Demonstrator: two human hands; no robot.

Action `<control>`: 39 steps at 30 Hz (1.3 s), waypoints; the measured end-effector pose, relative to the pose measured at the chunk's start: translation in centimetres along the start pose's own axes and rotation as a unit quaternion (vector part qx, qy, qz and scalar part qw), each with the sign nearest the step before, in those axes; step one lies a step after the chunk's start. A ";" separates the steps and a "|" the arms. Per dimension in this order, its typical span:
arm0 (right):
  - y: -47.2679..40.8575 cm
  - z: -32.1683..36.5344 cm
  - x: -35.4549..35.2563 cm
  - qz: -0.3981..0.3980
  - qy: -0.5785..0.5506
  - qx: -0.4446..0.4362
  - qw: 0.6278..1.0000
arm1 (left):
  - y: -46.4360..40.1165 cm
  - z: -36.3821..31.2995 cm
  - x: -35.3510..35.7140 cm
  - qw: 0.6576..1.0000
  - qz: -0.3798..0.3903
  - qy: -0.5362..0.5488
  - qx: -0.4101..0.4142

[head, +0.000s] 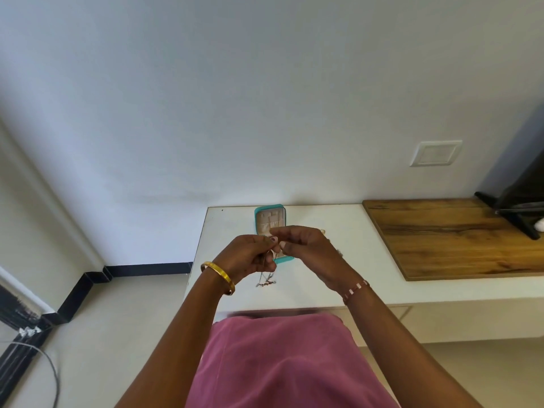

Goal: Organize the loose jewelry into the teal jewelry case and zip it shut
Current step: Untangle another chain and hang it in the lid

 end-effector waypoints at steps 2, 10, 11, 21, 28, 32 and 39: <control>-0.4 -0.2 0.4 0.030 -0.020 0.004 0.999 | -0.1 -0.3 -0.1 1.000 -0.004 -0.014 0.003; -0.7 -0.3 0.1 0.062 -0.032 -0.005 0.998 | -0.2 -0.1 -0.9 0.999 -0.018 -0.042 -0.001; -0.8 -0.3 -0.2 0.055 -0.032 -0.006 0.998 | -0.4 0.0 -0.9 0.999 -0.017 -0.043 -0.002; -2.5 -2.9 -1.9 0.015 -0.098 0.023 0.995 | -1.8 1.1 -2.4 0.999 -0.040 0.010 0.011; -5.1 -3.9 -1.8 0.045 -0.092 0.031 0.994 | -4.9 1.1 -3.3 0.996 -0.075 -0.042 0.016; -8.1 -5.3 -3.5 0.006 -0.065 0.031 0.997 | -7.6 1.3 -4.8 0.992 -0.102 -0.068 0.012; -14.9 -8.5 -5.8 -0.067 0.023 0.037 0.997 | -14.0 2.6 -8.0 0.977 -0.137 -0.164 0.012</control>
Point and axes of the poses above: each hand's wrist, its own y-axis away from the middle knuckle, its own x-axis out of the palm, z = x × y, the point moved 8 cm from there along -y, towards the middle knuckle, and after that the axes turned 10 degrees about z, right-handed, at the moved point
